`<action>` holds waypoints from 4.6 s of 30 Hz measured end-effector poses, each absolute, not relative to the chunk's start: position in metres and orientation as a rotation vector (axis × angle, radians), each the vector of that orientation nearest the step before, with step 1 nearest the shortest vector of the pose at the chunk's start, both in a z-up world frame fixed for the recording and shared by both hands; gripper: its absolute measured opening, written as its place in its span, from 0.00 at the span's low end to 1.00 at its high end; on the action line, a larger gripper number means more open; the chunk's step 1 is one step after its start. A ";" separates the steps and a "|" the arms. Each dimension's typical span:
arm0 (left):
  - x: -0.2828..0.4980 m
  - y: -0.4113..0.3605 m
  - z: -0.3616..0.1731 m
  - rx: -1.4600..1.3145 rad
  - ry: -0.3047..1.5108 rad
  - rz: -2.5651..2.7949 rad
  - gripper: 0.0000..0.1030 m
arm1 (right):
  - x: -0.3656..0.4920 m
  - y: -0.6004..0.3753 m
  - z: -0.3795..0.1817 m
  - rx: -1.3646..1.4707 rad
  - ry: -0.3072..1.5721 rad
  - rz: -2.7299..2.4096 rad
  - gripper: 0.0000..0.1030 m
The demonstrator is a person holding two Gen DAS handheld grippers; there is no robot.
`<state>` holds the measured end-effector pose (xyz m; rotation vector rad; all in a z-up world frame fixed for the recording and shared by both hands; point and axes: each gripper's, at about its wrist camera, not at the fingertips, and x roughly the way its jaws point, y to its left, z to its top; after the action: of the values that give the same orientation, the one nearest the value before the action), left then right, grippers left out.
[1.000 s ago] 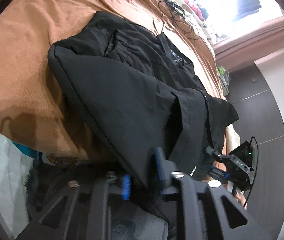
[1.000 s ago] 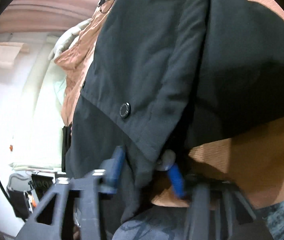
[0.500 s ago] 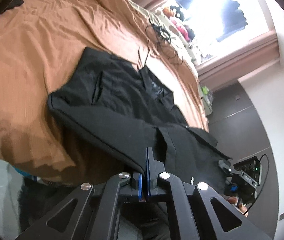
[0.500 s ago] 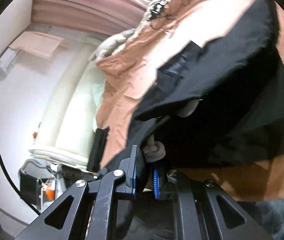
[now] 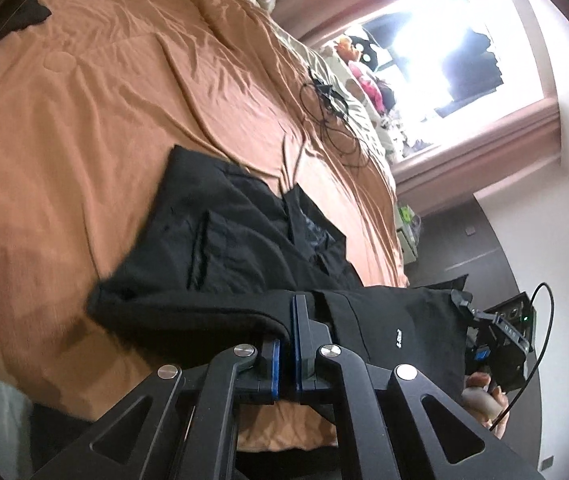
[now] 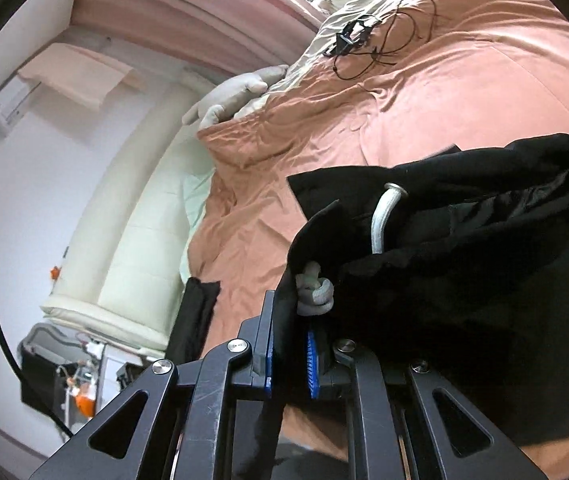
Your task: Fold large clothes
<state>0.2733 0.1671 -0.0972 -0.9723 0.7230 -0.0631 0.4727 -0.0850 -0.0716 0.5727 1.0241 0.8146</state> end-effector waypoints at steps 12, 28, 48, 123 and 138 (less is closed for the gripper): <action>0.318 0.211 -0.135 -1.036 0.787 0.004 0.08 | 0.560 -0.024 -0.118 0.590 1.106 0.769 0.51; 0.306 0.242 -0.160 -0.941 0.808 0.185 0.57 | 0.574 -0.056 -0.148 0.563 1.087 0.653 0.55; 0.324 0.212 -0.178 -0.750 0.907 0.167 0.17 | 0.549 -0.234 -0.159 0.337 1.048 0.210 0.55; 0.280 0.201 -0.212 -1.101 0.891 -0.011 0.31 | 0.399 -0.020 -0.201 -0.006 1.255 0.432 0.21; 0.274 0.198 -0.213 -1.150 0.876 0.071 0.27 | 0.498 -0.007 -0.201 0.046 1.205 0.342 0.20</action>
<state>0.2744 0.1982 -0.2132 -1.1500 0.8761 0.0712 0.4975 -0.0074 -0.2009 0.0458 1.2050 0.3419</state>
